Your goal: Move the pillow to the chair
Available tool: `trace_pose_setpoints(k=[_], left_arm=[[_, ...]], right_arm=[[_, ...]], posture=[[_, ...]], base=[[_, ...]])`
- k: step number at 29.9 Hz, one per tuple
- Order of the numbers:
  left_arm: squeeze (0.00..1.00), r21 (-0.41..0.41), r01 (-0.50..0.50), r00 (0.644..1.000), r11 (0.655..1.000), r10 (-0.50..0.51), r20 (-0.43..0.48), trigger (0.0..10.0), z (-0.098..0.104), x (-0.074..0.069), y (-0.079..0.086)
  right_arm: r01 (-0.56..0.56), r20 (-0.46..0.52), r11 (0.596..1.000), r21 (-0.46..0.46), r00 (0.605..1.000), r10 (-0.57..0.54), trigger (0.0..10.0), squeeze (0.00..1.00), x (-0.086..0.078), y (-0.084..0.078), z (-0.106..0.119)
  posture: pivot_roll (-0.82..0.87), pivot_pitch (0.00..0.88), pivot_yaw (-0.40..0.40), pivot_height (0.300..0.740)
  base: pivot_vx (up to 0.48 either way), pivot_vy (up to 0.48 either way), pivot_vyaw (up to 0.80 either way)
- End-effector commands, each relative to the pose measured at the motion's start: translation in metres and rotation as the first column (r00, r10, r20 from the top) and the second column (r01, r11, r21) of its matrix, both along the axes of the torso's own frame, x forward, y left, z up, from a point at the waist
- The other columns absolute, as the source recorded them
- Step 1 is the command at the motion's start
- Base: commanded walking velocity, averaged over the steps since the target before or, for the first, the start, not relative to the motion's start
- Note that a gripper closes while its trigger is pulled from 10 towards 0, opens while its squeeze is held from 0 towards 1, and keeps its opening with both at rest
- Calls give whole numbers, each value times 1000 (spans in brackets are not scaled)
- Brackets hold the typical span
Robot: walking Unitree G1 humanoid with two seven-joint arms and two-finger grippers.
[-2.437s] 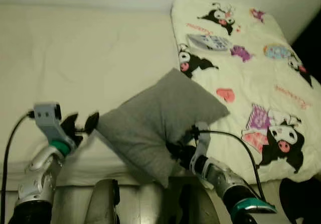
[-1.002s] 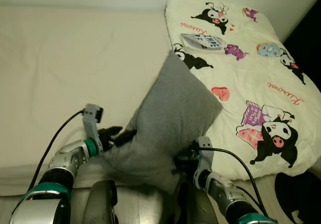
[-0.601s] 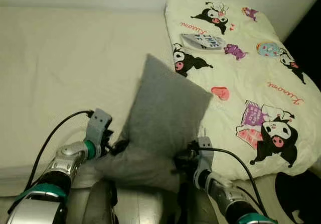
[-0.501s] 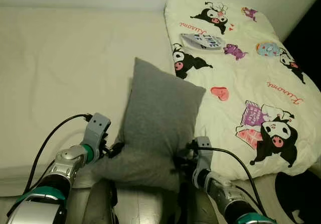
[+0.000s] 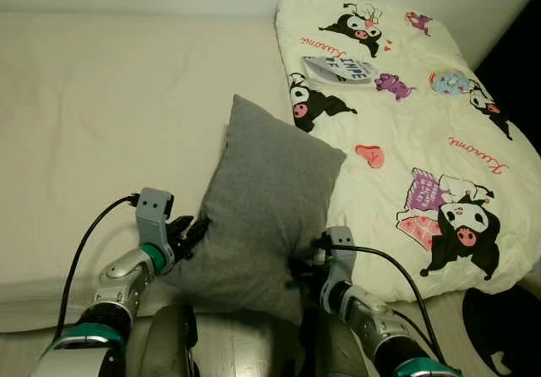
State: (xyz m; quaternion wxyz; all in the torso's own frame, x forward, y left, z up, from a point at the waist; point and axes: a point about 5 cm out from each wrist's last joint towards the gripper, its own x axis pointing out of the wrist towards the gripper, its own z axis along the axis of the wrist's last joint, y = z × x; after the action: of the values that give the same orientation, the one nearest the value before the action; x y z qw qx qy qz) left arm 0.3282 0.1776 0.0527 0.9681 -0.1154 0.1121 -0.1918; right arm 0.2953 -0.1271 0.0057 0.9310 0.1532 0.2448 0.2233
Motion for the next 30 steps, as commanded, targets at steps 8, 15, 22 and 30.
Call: trace_pose_setpoints(k=[8,15,22,30], left_arm=[[0,-108,39,999,993,-39,5,0,-6,-6,-14],[0,-146,6,997,989,5,74,0,1,-6,-15],[0,-192,-20,984,981,54,172,0,14,-8,-14],[0,60,-78,923,995,50,383,0,62,-1,-23]], right_arm=[[-7,8,1000,23,1000,7,0,0,0,3,1],[-21,77,998,66,997,16,0,0,8,11,14],[-40,160,993,116,987,21,0,0,16,22,30],[-14,388,985,174,920,-56,0,0,38,34,85]], posture=[[66,53,-61,595],[80,40,-62,595],[100,14,-65,595],[108,0,-58,595]], base=[[0,0,0],[0,0,0],[0,0,0],[0,0,0]])
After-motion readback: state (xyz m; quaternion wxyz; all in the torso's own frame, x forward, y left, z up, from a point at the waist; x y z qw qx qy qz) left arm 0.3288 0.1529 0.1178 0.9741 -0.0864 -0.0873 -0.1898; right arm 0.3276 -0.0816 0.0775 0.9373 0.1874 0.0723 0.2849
